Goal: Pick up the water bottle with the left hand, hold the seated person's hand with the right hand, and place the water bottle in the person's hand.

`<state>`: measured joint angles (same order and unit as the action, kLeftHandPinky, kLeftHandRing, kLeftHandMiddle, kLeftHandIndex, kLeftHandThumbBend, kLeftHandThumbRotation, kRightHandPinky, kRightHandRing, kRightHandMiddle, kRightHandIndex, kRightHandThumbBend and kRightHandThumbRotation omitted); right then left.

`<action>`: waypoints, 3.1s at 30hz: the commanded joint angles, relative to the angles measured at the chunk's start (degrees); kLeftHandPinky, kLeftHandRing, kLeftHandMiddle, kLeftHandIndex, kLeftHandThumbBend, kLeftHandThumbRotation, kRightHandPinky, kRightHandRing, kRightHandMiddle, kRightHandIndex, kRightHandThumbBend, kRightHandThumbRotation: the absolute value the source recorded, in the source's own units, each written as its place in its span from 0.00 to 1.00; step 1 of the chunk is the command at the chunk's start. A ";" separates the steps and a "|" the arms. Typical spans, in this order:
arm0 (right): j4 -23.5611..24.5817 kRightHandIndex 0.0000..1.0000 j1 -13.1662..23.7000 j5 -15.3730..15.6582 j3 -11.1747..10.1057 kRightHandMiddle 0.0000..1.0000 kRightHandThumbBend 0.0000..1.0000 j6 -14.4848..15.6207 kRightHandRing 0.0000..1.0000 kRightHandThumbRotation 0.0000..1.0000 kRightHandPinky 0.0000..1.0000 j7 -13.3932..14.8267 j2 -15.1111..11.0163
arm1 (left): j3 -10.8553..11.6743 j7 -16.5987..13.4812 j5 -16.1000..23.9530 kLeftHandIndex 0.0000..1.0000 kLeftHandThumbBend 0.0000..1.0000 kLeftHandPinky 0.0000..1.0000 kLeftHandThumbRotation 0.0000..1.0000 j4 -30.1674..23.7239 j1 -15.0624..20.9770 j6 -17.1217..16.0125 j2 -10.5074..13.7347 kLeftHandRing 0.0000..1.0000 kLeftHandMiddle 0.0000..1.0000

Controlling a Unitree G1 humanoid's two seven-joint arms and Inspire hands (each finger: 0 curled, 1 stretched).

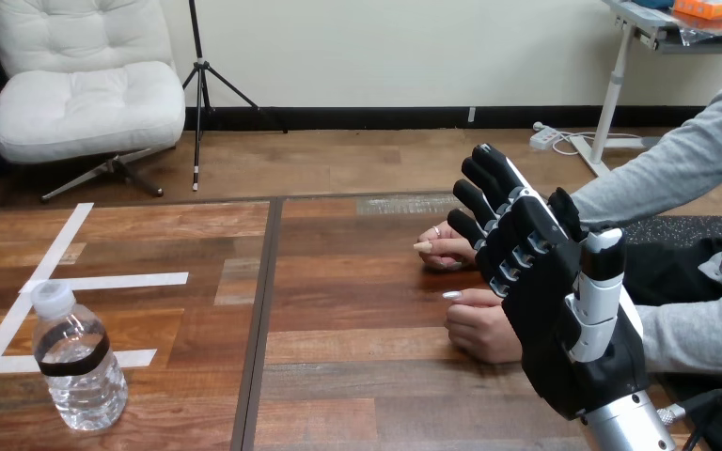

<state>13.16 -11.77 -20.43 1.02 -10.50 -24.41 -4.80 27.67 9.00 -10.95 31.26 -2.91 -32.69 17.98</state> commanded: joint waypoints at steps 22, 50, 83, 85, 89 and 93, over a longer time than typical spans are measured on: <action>1.81 0.96 1.53 -1.00 -0.63 0.99 0.95 -0.37 1.00 1.00 1.00 -0.33 -0.41 | -1.22 2.24 -2.34 1.00 0.99 1.00 0.44 -1.14 4.26 5.81 1.50 1.00 1.00; 2.00 0.96 1.39 -0.93 -0.60 0.99 0.95 -0.05 1.00 1.00 1.00 0.00 -0.28 | -1.57 2.70 -1.22 1.00 1.00 1.00 0.00 0.56 4.62 4.85 2.37 1.00 1.00; 2.10 0.96 1.36 -1.13 -0.57 0.99 0.95 0.09 1.00 1.00 1.00 -0.07 -0.28 | -2.68 4.32 0.36 1.00 1.00 1.00 0.00 -0.11 3.79 6.00 3.50 1.00 1.00; 2.08 0.96 1.36 -1.07 -0.57 0.99 0.95 0.05 1.00 1.00 1.00 -0.07 -0.30 | -2.86 4.36 0.75 1.00 1.00 1.00 0.00 0.08 3.71 5.82 3.78 1.00 1.00; 1.96 0.96 1.39 -0.98 -0.58 0.99 0.95 -0.11 1.00 1.00 1.00 -0.06 -0.25 | -3.50 3.84 2.40 1.00 1.00 1.00 0.00 -0.41 3.23 6.42 4.44 1.00 1.00; 1.93 0.96 1.42 -1.05 -0.57 0.99 0.95 -0.10 1.00 1.00 1.00 -0.07 -0.21 | -3.88 5.14 2.37 1.00 1.00 1.00 0.00 -0.57 3.09 6.65 4.83 1.00 1.00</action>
<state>13.16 -11.78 -20.47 1.00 -10.30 -24.39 -4.80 25.06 13.03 -8.99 32.28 -2.14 -26.14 19.83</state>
